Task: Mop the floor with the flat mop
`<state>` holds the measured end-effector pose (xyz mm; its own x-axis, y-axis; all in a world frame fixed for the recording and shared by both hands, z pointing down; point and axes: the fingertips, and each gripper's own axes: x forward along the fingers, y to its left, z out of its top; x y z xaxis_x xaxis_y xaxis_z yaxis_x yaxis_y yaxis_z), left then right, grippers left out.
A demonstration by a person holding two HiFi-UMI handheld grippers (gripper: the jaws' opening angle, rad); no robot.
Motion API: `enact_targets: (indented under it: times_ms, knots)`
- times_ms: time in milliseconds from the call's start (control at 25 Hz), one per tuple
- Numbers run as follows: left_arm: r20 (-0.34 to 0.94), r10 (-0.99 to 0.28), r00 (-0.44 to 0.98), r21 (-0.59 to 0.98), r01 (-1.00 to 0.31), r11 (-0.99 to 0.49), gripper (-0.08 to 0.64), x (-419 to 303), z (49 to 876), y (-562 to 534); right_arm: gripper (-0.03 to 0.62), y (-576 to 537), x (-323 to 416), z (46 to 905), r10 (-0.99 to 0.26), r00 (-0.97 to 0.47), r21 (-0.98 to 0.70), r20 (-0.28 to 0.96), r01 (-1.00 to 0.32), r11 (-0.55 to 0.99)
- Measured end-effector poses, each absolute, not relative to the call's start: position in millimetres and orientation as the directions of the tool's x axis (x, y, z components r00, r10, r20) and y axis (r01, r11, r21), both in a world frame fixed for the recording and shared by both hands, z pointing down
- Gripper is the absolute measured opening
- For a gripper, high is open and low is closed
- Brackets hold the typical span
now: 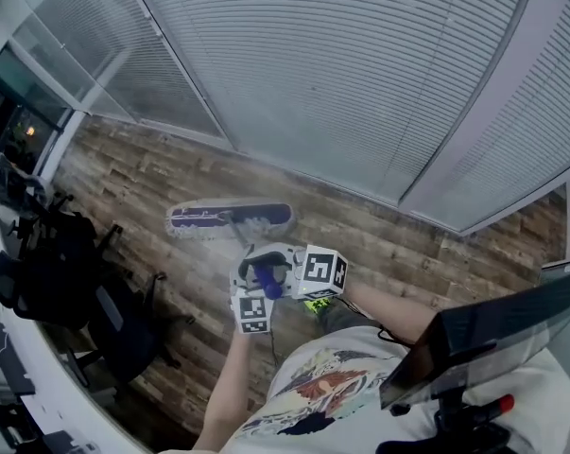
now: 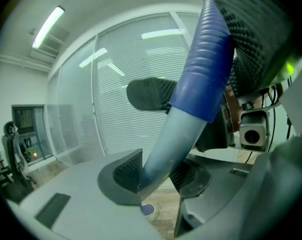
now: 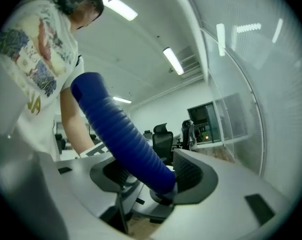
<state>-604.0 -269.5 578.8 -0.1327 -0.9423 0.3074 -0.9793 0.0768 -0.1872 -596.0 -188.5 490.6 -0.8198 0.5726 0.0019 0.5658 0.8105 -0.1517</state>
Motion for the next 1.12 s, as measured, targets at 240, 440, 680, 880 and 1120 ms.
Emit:
enact_targets:
  times_ms: [240,440,680,880,1120]
  knots:
    - [0.241,-0.967,-0.083,-0.145,-0.988,0.049,0.126,-494.8,561.9,-207.1,0.232,-124.4,-492.5,480.8,0.518,-0.855,-0.103,-0.019,0.517,0.85]
    - [0.194,-0.981,-0.011,-0.11,-0.994,-0.011,0.132,-397.5,547.2,-135.6,0.231,-56.9,-401.6,464.4,0.412,-0.908,-0.116,-0.074,0.419,0.901]
    - [0.124,-0.992,0.026,-0.068,-0.997,-0.035,0.132,-305.1,511.7,-71.4,0.21,1.7,-315.1,428.8,0.316,-0.944,-0.087,-0.092,0.324,0.942]
    - [0.115,-0.992,0.045,-0.053,-0.997,-0.052,0.132,-224.1,503.4,-36.5,0.193,35.8,-237.6,420.0,0.289,-0.953,-0.044,-0.087,0.294,0.955]
    - [0.136,-0.988,0.066,-0.047,-0.996,-0.073,0.132,-121.7,501.5,-1.6,0.192,70.8,-137.6,417.4,0.284,-0.956,-0.07,-0.071,0.289,0.955]
